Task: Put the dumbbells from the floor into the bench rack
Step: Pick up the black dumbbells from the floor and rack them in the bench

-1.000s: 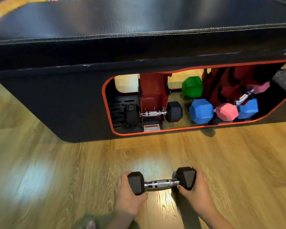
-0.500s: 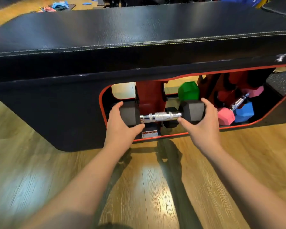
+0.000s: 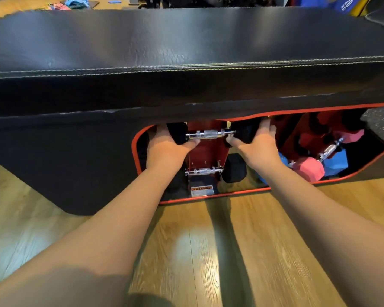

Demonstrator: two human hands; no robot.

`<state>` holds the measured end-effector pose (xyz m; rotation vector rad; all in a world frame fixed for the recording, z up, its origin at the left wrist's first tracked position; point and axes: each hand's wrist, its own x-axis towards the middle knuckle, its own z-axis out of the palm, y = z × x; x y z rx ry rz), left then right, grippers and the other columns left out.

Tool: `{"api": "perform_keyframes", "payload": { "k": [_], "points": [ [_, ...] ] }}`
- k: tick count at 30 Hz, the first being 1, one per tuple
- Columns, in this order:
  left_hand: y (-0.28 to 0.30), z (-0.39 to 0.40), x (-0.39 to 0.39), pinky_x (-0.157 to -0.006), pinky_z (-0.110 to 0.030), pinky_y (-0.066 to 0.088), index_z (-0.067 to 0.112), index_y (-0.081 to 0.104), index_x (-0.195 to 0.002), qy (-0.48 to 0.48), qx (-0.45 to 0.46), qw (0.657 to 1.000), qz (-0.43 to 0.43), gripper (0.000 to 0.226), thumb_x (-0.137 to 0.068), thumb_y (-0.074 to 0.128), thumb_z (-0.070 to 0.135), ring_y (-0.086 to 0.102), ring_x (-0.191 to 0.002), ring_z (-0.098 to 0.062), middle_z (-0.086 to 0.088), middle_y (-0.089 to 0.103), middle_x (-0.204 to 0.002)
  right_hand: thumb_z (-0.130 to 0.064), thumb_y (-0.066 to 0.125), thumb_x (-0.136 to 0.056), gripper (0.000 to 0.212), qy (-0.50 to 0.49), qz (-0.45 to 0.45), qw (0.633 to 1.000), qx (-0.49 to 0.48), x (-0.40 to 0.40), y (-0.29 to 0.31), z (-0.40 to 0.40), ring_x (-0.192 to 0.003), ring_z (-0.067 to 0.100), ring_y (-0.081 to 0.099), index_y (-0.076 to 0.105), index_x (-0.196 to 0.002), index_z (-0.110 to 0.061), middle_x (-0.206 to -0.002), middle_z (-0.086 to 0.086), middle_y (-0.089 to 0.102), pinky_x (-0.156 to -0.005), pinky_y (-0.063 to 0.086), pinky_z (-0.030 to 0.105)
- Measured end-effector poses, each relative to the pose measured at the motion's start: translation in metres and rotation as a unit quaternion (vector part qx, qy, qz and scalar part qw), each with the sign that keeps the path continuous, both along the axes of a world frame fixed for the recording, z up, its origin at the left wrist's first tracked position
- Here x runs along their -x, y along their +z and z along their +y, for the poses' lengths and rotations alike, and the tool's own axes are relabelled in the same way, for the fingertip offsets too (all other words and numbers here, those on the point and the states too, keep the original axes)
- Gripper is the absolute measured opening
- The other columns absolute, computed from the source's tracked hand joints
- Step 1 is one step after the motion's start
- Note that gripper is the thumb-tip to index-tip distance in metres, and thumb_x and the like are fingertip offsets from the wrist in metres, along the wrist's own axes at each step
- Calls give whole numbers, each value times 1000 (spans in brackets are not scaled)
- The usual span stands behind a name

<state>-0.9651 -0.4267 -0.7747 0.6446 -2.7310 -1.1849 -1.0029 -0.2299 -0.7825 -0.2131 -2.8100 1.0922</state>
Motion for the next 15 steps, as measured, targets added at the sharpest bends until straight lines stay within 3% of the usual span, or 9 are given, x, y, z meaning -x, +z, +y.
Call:
{"api": "perform_keyframes", "payload": {
  "k": [2, 5, 9, 12, 15],
  "points": [
    [2, 2, 8, -76, -35, 50, 14, 54, -117, -13, 74, 994, -85, 68, -74, 69, 65, 61, -93, -26, -2, 56, -92, -54, 78, -71, 113, -19, -69, 996, -57, 8, 1, -12, -136, 42, 26, 8, -153, -20, -154, 16, 11, -107, 35, 46],
    [-5, 1, 13, -57, -31, 46, 16, 51, -91, -10, 140, 984, -111, 60, -72, 65, 71, 52, -62, -17, -1, 51, -71, -53, 77, -72, 109, -63, -83, 988, -116, 13, -3, -24, -130, 43, 31, 9, -151, -23, -149, 17, 14, -104, 37, 48],
    [-8, -3, 19, -56, -30, 44, 13, 48, -78, -19, 172, 976, -130, 63, -73, 59, 75, 50, -58, -17, -3, 51, -68, -49, 74, -78, 96, -64, -38, 989, -124, 7, -13, -25, -126, 45, 32, 14, -147, -21, -145, 20, 17, -104, 36, 49],
    [-9, -3, 19, -56, -30, 44, 13, 47, -71, -32, 168, 974, -145, 63, -75, 57, 74, 51, -58, -17, -4, 51, -66, -50, 73, -78, 99, -65, -66, 987, -133, 13, -8, -24, -128, 43, 31, 10, -149, -21, -148, 19, 13, -104, 36, 46],
    [-15, 0, 13, -47, -28, 39, 10, 47, -66, -16, 179, 980, -89, 64, -76, 60, 72, 49, -51, -17, -3, 47, -57, -48, 74, -78, 99, -59, -59, 990, -117, 14, -9, -24, -127, 44, 31, 10, -149, -24, -148, 18, 13, -101, 38, 46]
  ]
}}
